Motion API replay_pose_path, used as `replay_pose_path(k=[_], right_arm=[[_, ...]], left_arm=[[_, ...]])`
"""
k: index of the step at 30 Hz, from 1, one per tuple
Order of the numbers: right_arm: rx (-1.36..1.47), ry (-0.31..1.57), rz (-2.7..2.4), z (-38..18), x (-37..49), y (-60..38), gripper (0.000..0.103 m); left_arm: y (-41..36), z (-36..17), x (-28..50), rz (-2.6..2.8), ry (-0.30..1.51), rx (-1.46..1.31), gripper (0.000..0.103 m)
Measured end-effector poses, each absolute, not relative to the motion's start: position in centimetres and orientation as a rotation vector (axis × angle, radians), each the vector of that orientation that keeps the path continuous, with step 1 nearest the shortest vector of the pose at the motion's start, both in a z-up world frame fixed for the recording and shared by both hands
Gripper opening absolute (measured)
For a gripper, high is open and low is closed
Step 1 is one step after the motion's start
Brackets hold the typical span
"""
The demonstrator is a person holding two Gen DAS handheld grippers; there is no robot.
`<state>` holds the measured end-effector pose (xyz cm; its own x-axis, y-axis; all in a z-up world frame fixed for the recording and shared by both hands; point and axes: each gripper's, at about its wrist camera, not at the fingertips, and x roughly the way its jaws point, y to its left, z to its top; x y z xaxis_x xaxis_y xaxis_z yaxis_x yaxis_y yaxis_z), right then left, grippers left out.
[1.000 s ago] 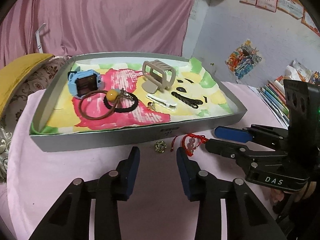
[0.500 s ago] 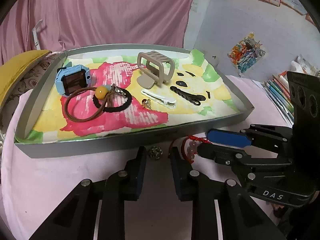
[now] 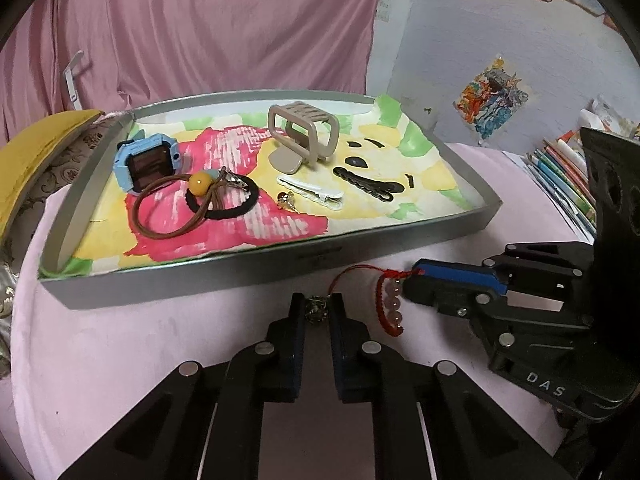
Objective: Organize jewelry
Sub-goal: 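Grasp the small silver charm with the left tool while the right tool grasps the red bracelet, then carry the charm and red bracelet into the tray while both tools open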
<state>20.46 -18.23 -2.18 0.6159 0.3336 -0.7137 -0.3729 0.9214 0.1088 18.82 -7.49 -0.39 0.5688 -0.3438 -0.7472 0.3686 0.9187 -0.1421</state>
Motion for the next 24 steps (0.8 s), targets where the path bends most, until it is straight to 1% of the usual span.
replay_pose_path(k=[9,14,17,19,24], right_arm=[[-0.022,0.705,0.343,-0.2,18.2,-20.1,0.007],[0.029,0.592,0.327,1.9,17.2,-21.1,0.007],[0.067,0.503,0.330,3.2,17.0,-21.6,0.007],[0.084,0.480,0.333,3.6,17.2,-21.6,0.007],[0.123,0.410,0.318,4.6,18.0,-21.8,0.007]], left_arm=[[-6.9,2.2,16.9,-0.408,0.752,0.012,0.011],[-6.9,3.7,16.4,-0.412,0.675,-0.009,0.011],[-6.7,4.8,16.2,-0.409,0.599,-0.041,0.011],[-6.4,5.5,16.1,-0.399,0.539,-0.066,0.011],[-6.2,6.7,16.7,-0.374,0.453,-0.088,0.011]])
